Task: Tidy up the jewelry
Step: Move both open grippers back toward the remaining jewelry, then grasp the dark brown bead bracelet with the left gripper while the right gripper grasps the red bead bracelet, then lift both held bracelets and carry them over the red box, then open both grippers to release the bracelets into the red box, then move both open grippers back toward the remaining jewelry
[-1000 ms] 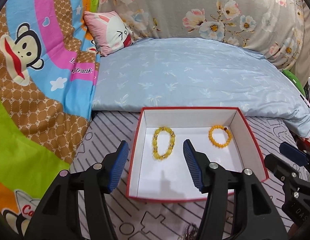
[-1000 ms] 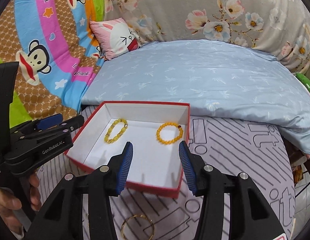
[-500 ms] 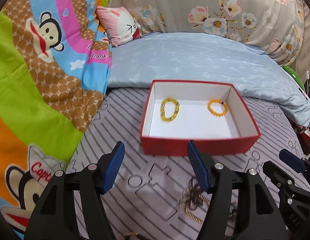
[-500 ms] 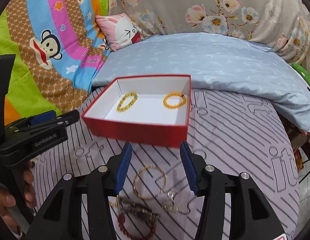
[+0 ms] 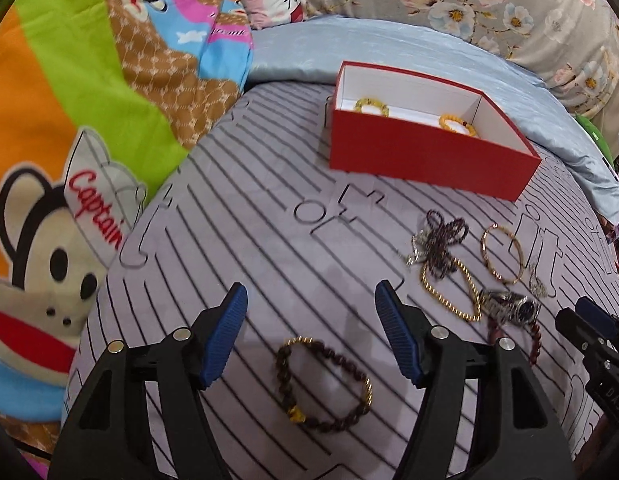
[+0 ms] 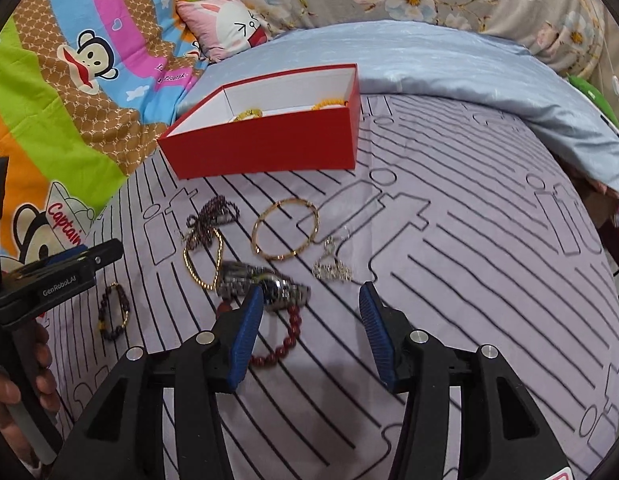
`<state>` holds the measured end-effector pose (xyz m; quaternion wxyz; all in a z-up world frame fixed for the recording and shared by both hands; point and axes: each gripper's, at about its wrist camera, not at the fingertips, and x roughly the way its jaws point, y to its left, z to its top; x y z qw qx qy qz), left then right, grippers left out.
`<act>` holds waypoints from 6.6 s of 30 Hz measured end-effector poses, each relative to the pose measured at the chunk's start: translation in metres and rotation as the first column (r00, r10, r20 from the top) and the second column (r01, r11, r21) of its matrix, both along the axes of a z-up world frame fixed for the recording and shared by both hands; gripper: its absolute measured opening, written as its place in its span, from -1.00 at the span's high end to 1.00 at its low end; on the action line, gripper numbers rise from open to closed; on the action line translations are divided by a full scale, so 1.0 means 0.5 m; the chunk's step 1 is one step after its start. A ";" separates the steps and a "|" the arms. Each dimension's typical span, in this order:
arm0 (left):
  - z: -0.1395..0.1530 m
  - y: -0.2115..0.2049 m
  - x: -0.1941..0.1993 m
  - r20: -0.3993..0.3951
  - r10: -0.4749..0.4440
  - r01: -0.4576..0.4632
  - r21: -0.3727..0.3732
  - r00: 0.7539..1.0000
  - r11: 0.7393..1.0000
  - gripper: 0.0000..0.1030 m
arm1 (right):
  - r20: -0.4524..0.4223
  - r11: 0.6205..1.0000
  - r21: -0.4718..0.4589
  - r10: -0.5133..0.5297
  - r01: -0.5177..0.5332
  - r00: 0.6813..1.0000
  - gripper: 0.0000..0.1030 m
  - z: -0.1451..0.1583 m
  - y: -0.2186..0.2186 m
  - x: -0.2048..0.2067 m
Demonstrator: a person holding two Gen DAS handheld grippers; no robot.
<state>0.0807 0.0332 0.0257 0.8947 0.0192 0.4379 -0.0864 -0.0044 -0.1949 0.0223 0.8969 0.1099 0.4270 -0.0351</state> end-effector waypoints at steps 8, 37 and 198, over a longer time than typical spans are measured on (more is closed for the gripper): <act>-0.022 0.027 -0.046 0.007 0.020 -0.021 0.037 1.000 0.999 -0.23 | -0.026 1.000 0.001 0.004 -0.004 1.000 0.05 -0.021 0.015 -0.023; -0.059 0.021 -0.060 -0.030 -0.081 0.080 -0.013 0.996 0.997 0.85 | -0.048 0.999 0.051 0.009 -0.006 0.999 0.18 -0.045 0.017 0.007; -0.004 -0.119 0.047 -0.015 -0.151 0.149 -0.091 0.988 0.985 -0.05 | 0.068 1.000 0.020 0.004 -0.006 0.998 0.09 0.034 -0.041 0.044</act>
